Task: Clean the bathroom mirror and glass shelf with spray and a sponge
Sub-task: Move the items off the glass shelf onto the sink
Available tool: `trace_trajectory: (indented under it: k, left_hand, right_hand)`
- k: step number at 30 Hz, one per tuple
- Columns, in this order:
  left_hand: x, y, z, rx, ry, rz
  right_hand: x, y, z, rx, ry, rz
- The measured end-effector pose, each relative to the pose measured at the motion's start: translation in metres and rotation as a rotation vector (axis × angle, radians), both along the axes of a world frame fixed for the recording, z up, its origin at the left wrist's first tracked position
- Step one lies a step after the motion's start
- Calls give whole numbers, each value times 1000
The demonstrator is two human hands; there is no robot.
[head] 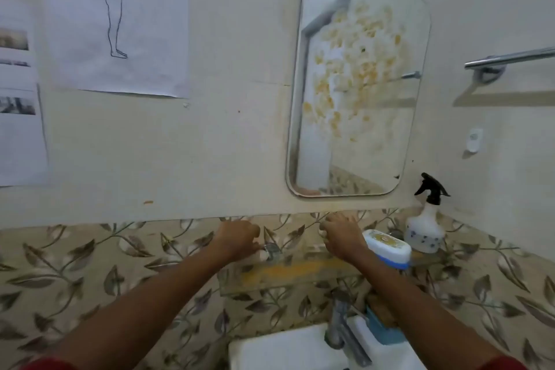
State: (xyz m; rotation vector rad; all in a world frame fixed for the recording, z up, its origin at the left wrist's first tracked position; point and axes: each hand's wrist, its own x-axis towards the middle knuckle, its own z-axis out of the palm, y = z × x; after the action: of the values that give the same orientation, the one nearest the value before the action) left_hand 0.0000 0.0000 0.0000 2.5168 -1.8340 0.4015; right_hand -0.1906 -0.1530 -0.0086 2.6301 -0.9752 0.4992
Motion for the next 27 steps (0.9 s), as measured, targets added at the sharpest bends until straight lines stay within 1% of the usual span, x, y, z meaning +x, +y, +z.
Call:
trace_trajectory:
  k: [3,6,12,16,20,21,24,27]
  left_hand:
    - [5,-3,-12,91,17,39]
    - [13,-9,-22,140,88,73]
    - [24,-14,-25,103,208,37]
    - [28,-15,-30,52,291,13]
    - [25,-9,-30,-64,365,-4]
    - [23,-7,-28,-121,414,-14]
    - [14,4,-22,-319,647,-50]
    - [-2,21,-22,-445,760,-80]
  right_hand:
    - [7,-7,-8,51,102,-23]
    - [12,-14,-13,92,119,-29]
    - [19,-21,-16,232,119,-44]
    - [25,-25,-16,234,137,-64]
    - [29,-25,-18,160,168,-55]
    - [29,-26,-19,143,167,-54]
    - [29,-29,-23,64,147,-20]
    - [27,-33,-26,-25,157,24]
